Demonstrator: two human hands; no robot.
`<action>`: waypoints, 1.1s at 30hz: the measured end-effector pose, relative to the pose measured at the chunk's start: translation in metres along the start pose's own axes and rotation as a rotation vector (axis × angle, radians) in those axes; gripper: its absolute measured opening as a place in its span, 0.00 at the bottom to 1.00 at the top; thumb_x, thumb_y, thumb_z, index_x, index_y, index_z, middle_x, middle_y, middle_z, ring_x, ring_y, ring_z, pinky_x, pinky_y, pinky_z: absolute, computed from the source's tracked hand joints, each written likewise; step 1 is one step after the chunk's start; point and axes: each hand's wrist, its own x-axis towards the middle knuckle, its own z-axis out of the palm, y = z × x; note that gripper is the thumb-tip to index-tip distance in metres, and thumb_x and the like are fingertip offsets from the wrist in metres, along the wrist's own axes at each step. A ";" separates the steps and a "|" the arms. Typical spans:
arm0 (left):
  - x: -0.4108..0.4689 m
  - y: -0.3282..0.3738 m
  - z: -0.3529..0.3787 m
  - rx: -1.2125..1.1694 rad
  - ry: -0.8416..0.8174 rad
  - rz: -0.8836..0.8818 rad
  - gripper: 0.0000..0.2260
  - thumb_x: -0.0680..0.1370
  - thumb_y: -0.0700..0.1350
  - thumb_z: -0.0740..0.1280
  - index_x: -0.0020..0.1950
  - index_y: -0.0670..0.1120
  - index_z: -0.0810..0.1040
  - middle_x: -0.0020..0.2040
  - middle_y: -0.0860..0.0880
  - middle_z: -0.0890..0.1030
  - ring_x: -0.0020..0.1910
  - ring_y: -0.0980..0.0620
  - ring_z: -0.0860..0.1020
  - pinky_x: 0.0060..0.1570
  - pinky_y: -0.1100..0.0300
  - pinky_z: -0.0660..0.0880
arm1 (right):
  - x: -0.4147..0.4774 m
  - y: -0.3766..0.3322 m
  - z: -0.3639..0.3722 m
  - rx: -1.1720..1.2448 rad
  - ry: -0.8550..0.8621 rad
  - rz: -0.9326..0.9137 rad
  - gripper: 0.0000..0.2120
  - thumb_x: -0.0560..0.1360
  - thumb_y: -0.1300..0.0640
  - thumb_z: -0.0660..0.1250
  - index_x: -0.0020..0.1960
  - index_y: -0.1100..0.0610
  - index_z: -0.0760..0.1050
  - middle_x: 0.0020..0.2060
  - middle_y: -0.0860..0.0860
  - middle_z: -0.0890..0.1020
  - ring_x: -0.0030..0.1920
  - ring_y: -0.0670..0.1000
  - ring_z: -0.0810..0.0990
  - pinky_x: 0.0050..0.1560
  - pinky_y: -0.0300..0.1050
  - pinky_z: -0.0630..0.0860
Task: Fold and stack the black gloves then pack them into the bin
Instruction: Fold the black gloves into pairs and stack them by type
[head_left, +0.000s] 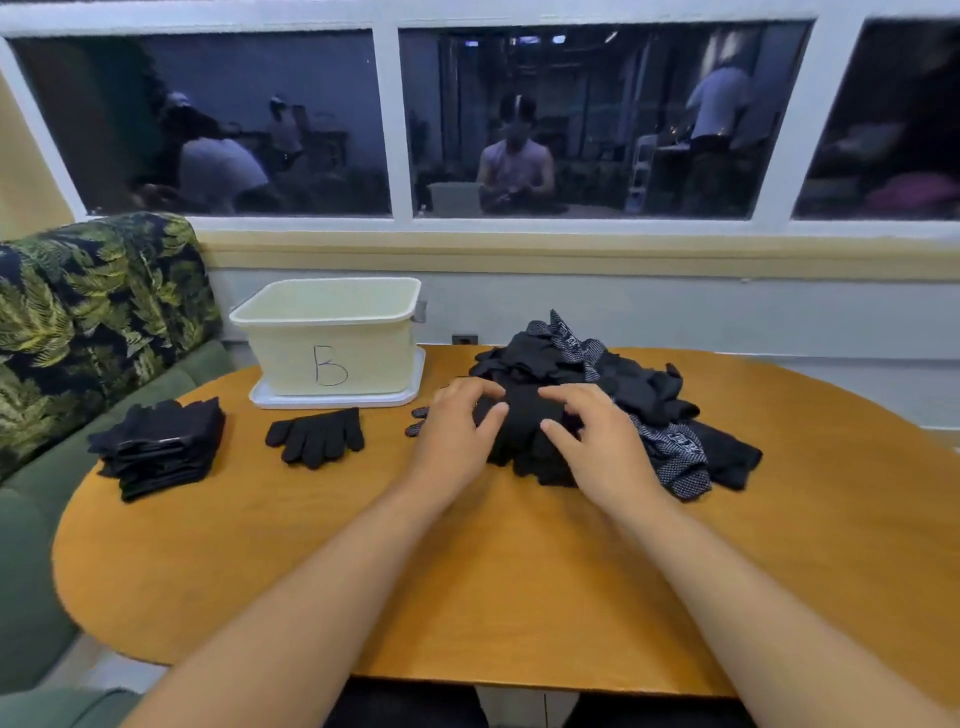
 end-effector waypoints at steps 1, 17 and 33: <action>0.000 0.002 0.009 0.002 -0.001 -0.001 0.09 0.84 0.50 0.69 0.64 0.53 0.81 0.61 0.58 0.79 0.64 0.57 0.73 0.65 0.58 0.72 | -0.003 0.012 -0.003 -0.052 0.048 -0.024 0.17 0.83 0.55 0.71 0.70 0.46 0.80 0.66 0.41 0.78 0.67 0.46 0.75 0.69 0.45 0.73; 0.107 0.018 0.057 0.421 -0.240 0.110 0.14 0.86 0.54 0.64 0.69 0.53 0.80 0.66 0.50 0.83 0.64 0.45 0.80 0.60 0.48 0.79 | -0.024 0.062 0.002 -0.296 0.117 -0.018 0.18 0.83 0.55 0.68 0.71 0.44 0.80 0.71 0.41 0.76 0.75 0.50 0.68 0.74 0.55 0.67; 0.054 0.038 0.007 -0.140 0.067 -0.124 0.18 0.87 0.61 0.57 0.52 0.50 0.78 0.44 0.50 0.82 0.44 0.52 0.81 0.45 0.50 0.77 | -0.027 0.059 0.001 -0.294 0.073 -0.003 0.17 0.85 0.54 0.65 0.72 0.44 0.79 0.72 0.42 0.76 0.76 0.49 0.66 0.76 0.56 0.64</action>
